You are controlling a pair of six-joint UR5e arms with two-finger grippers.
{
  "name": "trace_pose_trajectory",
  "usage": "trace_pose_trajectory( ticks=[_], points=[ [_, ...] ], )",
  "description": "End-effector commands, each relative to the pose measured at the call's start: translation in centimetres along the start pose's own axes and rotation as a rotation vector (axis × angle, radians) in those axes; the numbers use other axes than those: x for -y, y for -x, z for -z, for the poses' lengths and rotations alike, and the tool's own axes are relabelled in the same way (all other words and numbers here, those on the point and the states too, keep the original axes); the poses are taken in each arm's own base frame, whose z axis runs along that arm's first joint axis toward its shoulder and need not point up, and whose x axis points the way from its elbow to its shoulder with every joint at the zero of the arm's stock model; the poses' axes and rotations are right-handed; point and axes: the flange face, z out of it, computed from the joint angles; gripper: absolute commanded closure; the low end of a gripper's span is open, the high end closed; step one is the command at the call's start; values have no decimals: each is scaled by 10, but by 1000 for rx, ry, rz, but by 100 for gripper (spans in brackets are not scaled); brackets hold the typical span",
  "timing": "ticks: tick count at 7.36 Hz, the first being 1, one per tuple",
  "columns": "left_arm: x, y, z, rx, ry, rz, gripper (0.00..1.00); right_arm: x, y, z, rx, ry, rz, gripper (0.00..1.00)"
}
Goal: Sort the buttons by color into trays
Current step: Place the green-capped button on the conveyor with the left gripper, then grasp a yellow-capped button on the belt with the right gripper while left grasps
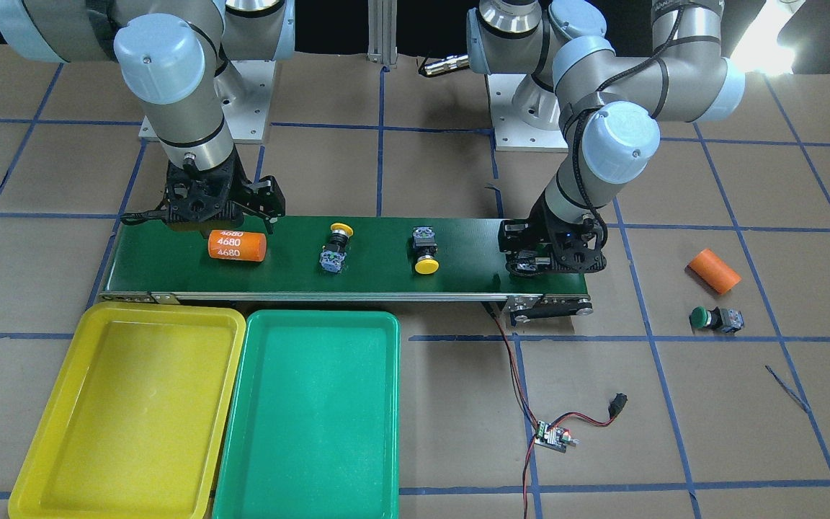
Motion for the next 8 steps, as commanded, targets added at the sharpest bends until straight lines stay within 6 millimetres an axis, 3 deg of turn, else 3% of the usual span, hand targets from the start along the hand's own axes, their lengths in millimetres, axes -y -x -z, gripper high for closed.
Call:
trace_pose_trajectory(
  ticks=[1, 2, 4, 5, 6, 7, 8],
  points=[
    [5, 3, 20, -6, -85, 7, 0, 0, 1, -2, 6, 5, 1, 0],
    [19, 20, 43, 2, -123, 31, 0, 1, 0, -4, 9, 7, 3, 0],
    [59, 115, 67, 13, -116, -25, 0, 3, -2, -4, 0, 11, 1, 0],
    [72, 167, 66, 21, -109, 0, 0, 2, -5, -5, 3, 24, -7, 0],
    [78, 205, 57, 39, -85, -38, 0, 2, -3, -6, 6, 24, -19, 0],
    [82, 232, 41, 28, -64, -107, 0, 1, -2, -9, 12, 32, -18, 0],
    [82, 283, 24, 5, -56, -79, 0, 2, -1, -14, 13, 43, -15, 0]
  ],
)
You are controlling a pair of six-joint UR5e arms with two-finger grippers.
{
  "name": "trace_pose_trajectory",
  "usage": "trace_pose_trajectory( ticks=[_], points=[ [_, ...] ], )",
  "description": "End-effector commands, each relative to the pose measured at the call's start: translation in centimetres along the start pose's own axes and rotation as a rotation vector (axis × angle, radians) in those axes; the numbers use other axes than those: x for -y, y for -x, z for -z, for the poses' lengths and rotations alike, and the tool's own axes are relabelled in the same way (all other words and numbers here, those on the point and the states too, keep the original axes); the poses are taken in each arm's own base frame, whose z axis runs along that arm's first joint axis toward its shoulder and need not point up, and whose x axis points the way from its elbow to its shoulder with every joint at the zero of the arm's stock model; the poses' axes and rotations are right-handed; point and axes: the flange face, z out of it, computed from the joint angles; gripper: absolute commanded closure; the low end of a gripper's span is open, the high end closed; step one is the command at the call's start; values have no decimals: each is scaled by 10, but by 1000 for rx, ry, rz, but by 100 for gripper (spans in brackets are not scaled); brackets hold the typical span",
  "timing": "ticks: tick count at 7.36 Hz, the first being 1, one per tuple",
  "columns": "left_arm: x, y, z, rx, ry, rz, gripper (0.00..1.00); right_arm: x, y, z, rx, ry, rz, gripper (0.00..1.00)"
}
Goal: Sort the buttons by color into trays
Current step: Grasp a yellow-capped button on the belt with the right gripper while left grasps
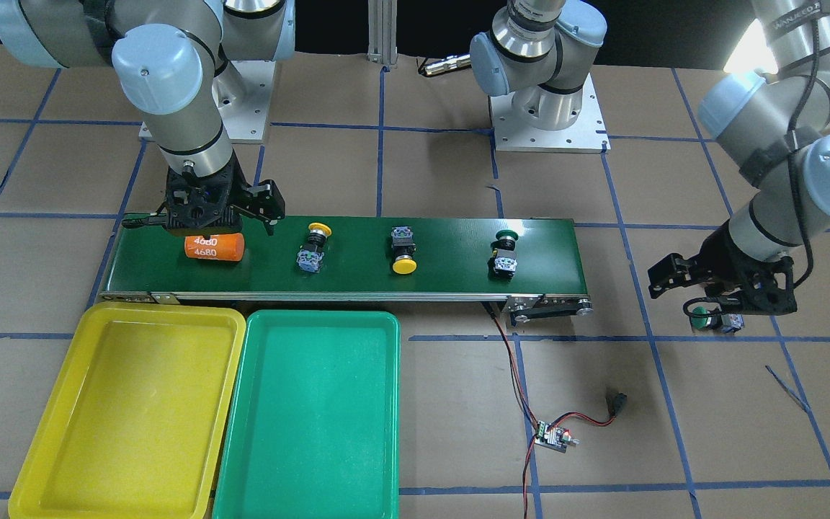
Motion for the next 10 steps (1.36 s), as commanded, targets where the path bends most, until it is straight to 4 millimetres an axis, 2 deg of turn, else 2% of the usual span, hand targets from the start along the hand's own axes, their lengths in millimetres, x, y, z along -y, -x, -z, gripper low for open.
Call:
trace_pose_trajectory(
  ticks=[1, 3, 5, 6, 7, 8, 9, 10],
  points=[
    [-7, 82, -39, -33, 24, -68, 0, 2, 3, -15, 4, 36, 2, 0],
    [1, 99, -66, -28, 14, -121, 0, 5, 5, -33, 6, 64, -45, 0],
    [14, 109, -64, -5, -10, -143, 0, 1, 25, -40, 1, 76, -29, 0],
    [12, 108, -77, -25, 7, -135, 0, 0, 29, -41, 1, 77, -29, 0],
    [16, 113, -78, -22, 6, -126, 0, 2, 29, -48, 0, 93, -30, 0],
    [9, 116, -86, -36, 17, -112, 0, 3, 29, -52, 1, 99, -31, 0],
    [10, 125, -80, -26, 8, -103, 0, 4, 29, -52, 1, 91, -31, 0],
    [3, 128, -84, -35, 18, -92, 0, 8, 29, -63, -1, 109, -31, 0]
  ],
)
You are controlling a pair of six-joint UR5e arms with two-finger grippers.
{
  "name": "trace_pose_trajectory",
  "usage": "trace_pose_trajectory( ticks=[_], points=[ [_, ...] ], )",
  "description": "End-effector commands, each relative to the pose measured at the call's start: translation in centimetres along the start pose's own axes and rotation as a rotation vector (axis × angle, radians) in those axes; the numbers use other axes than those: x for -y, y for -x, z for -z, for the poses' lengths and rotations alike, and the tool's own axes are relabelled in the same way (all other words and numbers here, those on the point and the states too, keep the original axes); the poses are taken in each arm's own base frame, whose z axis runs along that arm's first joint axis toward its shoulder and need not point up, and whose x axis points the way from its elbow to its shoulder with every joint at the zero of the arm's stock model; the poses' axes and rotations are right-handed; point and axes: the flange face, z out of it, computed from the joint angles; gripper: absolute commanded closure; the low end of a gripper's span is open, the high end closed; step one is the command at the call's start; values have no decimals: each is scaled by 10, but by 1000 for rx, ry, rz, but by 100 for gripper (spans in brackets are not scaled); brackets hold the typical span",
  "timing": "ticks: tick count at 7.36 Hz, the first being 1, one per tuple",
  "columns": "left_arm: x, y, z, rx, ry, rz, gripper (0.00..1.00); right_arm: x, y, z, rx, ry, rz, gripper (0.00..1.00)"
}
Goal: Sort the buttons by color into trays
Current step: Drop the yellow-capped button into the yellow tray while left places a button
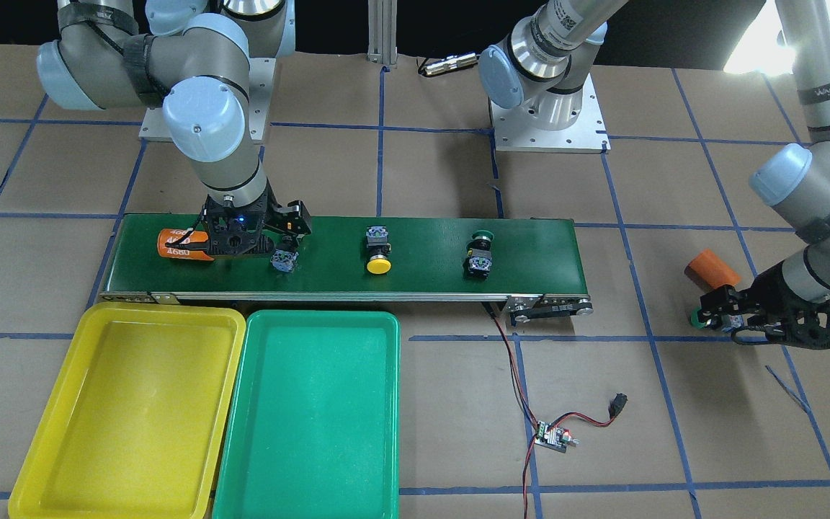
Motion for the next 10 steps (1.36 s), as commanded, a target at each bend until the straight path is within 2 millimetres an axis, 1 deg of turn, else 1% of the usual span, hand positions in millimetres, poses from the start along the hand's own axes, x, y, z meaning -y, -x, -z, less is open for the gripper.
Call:
trace_pose_trajectory(
  ticks=[1, 2, 3, 4, 5, 6, 7, 8, 9, 10],
  points=[
    [-9, 7, -9, -16, 13, 17, 0, 10, 0, -22, -4, 39, -1, 0],
    [-10, 5, -17, -28, 25, 22, 0, 15, 0, -25, -4, 21, -1, 1],
    [-11, 5, -20, -31, 29, 20, 0, 17, 1, -23, -3, 3, 0, 13],
    [-10, 6, -21, -29, 31, 19, 0, 18, 0, -23, -6, 4, 3, 33],
    [-10, 6, -25, -34, 36, 19, 0, 17, -1, -22, -8, 13, 7, 57],
    [-9, 8, -26, -34, 36, 22, 17, 17, -5, -22, -7, 16, 4, 70],
    [-9, 7, -25, -34, 34, 23, 82, 18, -6, -19, -8, 10, 4, 75],
    [-9, -2, -11, -26, 24, 43, 100, 22, -8, -14, -13, -3, 3, 75],
    [-7, -22, 7, -21, 27, 116, 100, 37, -7, 5, -16, -44, 28, 75],
    [-9, -70, 32, -69, 54, 133, 100, 53, -7, 23, -18, -58, 65, 74]
  ],
)
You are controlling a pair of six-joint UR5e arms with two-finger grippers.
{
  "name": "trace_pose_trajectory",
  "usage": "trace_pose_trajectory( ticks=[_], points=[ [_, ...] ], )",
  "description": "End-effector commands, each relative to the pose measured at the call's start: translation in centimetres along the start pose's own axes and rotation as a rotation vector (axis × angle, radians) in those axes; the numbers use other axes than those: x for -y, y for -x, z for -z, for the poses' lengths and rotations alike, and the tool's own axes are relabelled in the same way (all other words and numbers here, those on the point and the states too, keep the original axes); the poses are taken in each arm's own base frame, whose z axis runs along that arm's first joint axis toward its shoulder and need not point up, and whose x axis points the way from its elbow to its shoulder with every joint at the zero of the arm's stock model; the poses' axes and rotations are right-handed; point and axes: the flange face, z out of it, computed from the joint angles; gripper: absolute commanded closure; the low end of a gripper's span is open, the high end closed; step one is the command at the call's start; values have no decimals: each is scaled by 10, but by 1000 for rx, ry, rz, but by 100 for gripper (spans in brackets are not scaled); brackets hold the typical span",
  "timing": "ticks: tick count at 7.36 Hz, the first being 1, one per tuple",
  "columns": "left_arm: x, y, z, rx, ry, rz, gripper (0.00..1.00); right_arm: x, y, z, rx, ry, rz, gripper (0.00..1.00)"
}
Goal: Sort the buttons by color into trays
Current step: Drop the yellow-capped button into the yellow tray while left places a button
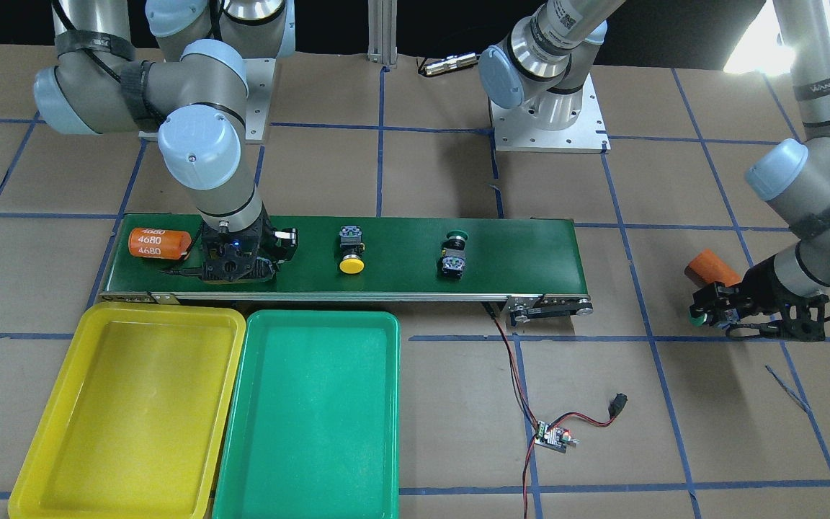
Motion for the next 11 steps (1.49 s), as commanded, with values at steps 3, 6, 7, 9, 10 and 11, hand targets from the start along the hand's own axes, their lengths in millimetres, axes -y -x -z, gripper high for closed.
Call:
trace_pose_trajectory(
  ticks=[3, 6, 7, 9, 10, 11],
  points=[
    [-50, -216, 65, 23, -16, 34, 100, 77, -48, 32, -44, 6, -13, 75],
    [-84, -297, 28, 27, 37, 59, 100, 121, -90, 15, -40, 13, 28, 74],
    [-83, -306, 22, 28, 34, 46, 100, 132, -99, 4, -40, 23, 27, 65],
    [-83, -328, 18, 38, 15, 23, 100, 142, -108, -18, -31, 52, 14, 38],
    [-78, -328, 13, 36, 3, 28, 73, 143, -107, -20, -31, 47, 15, 18],
    [-71, -326, 7, 38, -6, 27, 28, 142, -106, -21, -26, 50, 14, 12]
  ],
)
